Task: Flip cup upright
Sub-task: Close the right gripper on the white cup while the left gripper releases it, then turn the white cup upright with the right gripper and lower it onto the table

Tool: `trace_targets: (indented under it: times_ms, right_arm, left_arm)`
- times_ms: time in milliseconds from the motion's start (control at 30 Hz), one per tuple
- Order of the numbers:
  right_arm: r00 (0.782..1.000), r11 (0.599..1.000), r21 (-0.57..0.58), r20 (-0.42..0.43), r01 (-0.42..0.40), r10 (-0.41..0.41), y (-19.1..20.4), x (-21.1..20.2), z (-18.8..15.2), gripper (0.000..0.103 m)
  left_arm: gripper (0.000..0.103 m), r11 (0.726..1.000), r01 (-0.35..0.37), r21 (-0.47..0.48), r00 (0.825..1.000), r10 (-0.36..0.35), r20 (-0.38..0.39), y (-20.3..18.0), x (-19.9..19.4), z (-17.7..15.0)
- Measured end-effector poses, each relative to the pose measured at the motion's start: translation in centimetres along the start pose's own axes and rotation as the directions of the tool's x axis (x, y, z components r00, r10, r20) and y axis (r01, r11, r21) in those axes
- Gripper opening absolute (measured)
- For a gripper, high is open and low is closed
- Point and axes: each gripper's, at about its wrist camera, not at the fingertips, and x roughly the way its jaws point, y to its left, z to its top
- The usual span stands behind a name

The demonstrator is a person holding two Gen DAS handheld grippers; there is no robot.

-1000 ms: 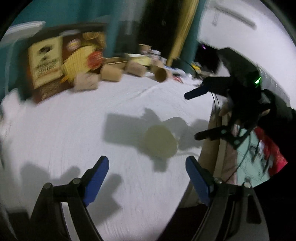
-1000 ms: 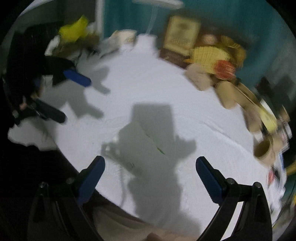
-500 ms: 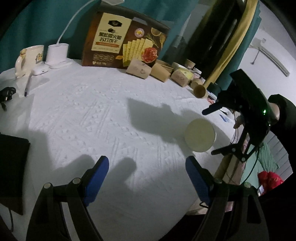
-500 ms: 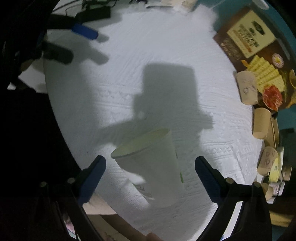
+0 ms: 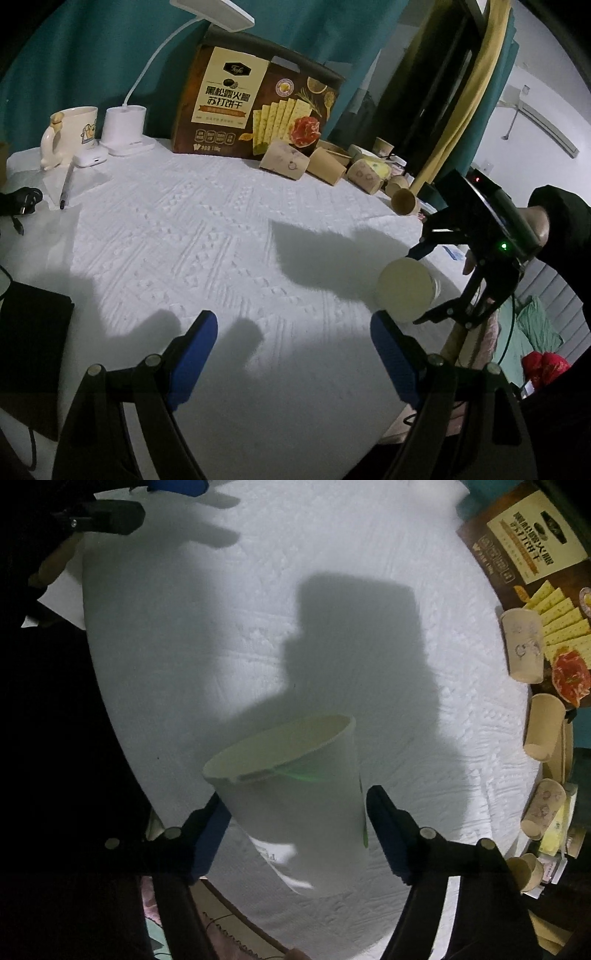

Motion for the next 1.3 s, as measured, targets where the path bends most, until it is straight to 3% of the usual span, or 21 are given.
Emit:
trace_targets:
  times_ms: [133,400,600,733,833,900,1067,1133,1300]
  right_arm:
    - [1.0,1.0,0.01,-0.008,-0.01,0.01,-0.4,0.5,-0.2,0.063]
    - [0.999,0.999,0.041,0.029,-0.015,0.014,-0.2,-0.4,-1.0,0.061]
    - [0.99,0.988,0.155,0.141,-0.013,-0.009,-0.6,-2.5,-2.0,0.061]
    - [0.964,0.959,0.28,0.262,-0.045,-0.032,-1.9,-3.9,-3.2,0.061]
    - [0.93,0.911,0.401,0.362,-0.097,-0.06,-2.9,-4.0,-4.4,0.061]
    - [0.892,0.862,0.488,0.44,-0.138,-0.106,-3.7,-3.9,-5.0,0.061]
    - [0.754,0.715,0.633,0.615,-0.298,-0.23,-4.6,-4.1,-6.7,0.061]
    - [0.721,0.661,0.681,0.624,-0.314,-0.301,-4.7,-3.9,-7.4,0.061]
    - [0.673,0.547,0.781,0.58,-0.301,-0.458,-4.5,-3.3,-8.6,0.061]
  left_arm:
    - [0.085,1.0,0.005,-0.002,1.0,-0.005,-0.005,-0.3,0.2,0.0]
    - [0.085,1.0,-0.009,0.013,1.0,0.009,0.002,-0.8,0.0,0.0]
    - [0.085,1.0,-0.011,0.028,1.0,0.011,0.015,-1.7,-0.3,0.4]
    - [0.085,0.999,-0.011,0.052,1.0,0.011,0.017,-2.7,-0.1,1.3]
    - [0.085,0.997,-0.018,0.079,1.0,0.016,0.02,-3.7,0.0,1.8]
    - [0.085,0.997,-0.016,0.081,1.0,0.015,0.018,-4.1,0.3,2.0]
    - [0.085,0.998,-0.03,0.053,0.999,0.031,-0.016,-4.2,1.3,2.4]
    - [0.085,0.998,-0.031,0.058,0.999,0.032,-0.016,-4.4,1.5,2.6]
    - [0.085,0.996,-0.034,0.086,0.999,0.036,-0.025,-4.7,2.1,3.5]
